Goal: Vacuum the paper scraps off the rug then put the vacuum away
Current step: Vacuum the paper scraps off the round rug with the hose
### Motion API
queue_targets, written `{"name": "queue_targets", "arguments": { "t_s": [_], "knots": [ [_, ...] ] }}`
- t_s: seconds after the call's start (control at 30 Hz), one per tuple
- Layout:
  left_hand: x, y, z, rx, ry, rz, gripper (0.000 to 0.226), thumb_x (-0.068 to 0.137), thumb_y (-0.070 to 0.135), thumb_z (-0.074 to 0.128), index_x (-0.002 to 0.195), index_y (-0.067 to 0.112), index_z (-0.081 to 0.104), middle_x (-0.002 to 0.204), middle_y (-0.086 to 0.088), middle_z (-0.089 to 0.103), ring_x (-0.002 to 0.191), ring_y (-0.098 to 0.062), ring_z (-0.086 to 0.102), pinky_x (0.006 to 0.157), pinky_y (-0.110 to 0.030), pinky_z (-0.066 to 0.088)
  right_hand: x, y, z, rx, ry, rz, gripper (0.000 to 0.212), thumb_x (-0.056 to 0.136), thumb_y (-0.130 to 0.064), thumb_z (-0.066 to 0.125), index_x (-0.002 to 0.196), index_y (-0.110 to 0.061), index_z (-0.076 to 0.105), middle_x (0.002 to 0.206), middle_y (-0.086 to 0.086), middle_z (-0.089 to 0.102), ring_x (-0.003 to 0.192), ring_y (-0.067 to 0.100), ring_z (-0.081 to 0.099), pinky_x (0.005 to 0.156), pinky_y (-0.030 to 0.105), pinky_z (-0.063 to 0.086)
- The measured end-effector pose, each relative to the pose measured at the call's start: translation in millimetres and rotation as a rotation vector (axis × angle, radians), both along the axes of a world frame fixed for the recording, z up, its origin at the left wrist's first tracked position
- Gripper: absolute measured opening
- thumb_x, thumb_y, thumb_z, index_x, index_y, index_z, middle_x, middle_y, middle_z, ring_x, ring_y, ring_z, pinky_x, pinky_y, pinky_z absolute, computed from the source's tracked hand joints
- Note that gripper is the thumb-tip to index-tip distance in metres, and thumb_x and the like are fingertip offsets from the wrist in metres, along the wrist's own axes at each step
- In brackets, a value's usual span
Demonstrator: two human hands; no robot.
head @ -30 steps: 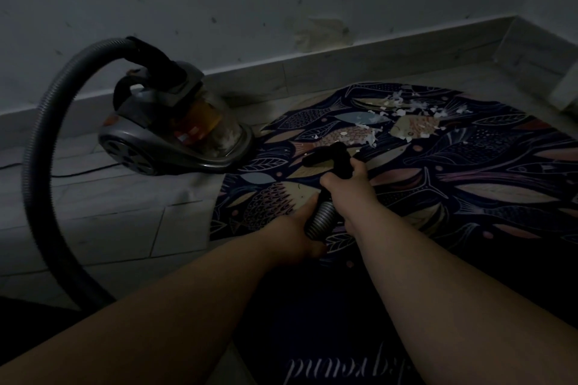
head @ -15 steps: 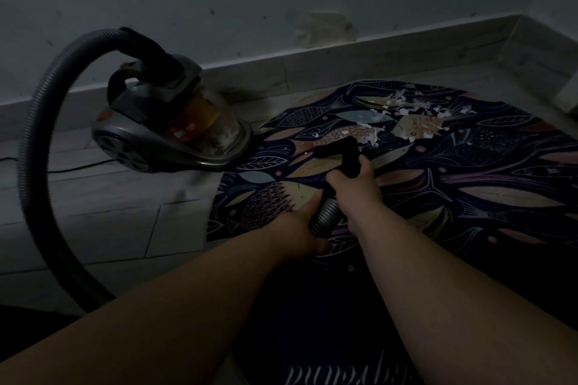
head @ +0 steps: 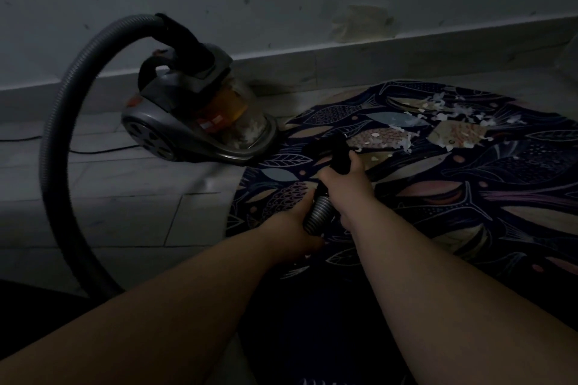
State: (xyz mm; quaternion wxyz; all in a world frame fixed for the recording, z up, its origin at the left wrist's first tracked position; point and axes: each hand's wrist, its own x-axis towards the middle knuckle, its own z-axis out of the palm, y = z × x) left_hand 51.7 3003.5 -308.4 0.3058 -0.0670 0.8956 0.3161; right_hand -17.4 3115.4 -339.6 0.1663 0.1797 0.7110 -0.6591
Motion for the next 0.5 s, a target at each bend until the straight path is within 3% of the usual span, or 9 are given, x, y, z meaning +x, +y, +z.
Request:
{"name": "queue_targets", "arguments": {
  "t_s": [0.07, 0.17, 0.3, 0.43, 0.5],
  "knots": [
    [-1, 1, -1, 0.0, 0.003, 0.011, 0.097, 0.086, 0.026, 0.063, 0.146, 0.047, -0.011, 0.125, -0.009, 0.057, 0.083, -0.017, 0.065, 0.064, -0.019, 0.053, -4, 1, 0, 0.015, -0.009, 0.021, 0.078, 0.09, -0.03, 0.06, 0.153, -0.039, 0.015, 0.137, 0.005, 0.049, 0.1, 0.024, 0.053, 0.084, 0.039, 0.051],
    [1, 10, -4, -0.016, 0.012, 0.013, 0.097, 0.085, 0.03, 0.065, 0.145, 0.047, -0.01, 0.138, -0.008, 0.047, 0.108, -0.024, 0.059, 0.086, -0.025, 0.049, -4, 11, 1, 0.02, -0.027, 0.044, 0.076, 0.092, -0.031, 0.059, 0.153, -0.038, 0.014, 0.134, 0.007, 0.05, 0.097, 0.023, 0.053, 0.072, 0.033, 0.046],
    [6, 32, -2, -0.026, 0.004, -0.015, 0.096, 0.086, 0.034, 0.064, 0.146, 0.044, -0.01, 0.145, -0.009, 0.038, 0.119, -0.023, 0.051, 0.087, -0.019, 0.04, -1, 36, -1, 0.032, -0.019, 0.065, 0.075, 0.093, -0.03, 0.058, 0.153, -0.038, 0.014, 0.125, 0.003, 0.047, 0.096, 0.023, 0.051, 0.077, 0.033, 0.045],
    [5, 57, 1, -0.043, 0.023, -0.056, 0.095, 0.086, 0.034, 0.064, 0.147, 0.042, -0.008, 0.151, -0.008, 0.029, 0.129, -0.024, 0.042, 0.091, -0.017, 0.034, 0, 65, 4, 0.05, -0.016, 0.053, 0.073, 0.094, -0.029, 0.057, 0.154, -0.035, 0.014, 0.136, 0.007, 0.047, 0.101, 0.025, 0.05, 0.085, 0.037, 0.047],
    [5, 70, 3, -0.044, 0.02, -0.086, 0.096, 0.086, 0.035, 0.064, 0.147, 0.041, -0.01, 0.149, -0.007, 0.034, 0.125, -0.022, 0.046, 0.087, -0.015, 0.034, 1, 79, 6, 0.06, -0.029, 0.053, 0.074, 0.094, -0.029, 0.057, 0.153, -0.035, 0.014, 0.14, 0.008, 0.045, 0.101, 0.026, 0.051, 0.083, 0.037, 0.047]
  ]
}}
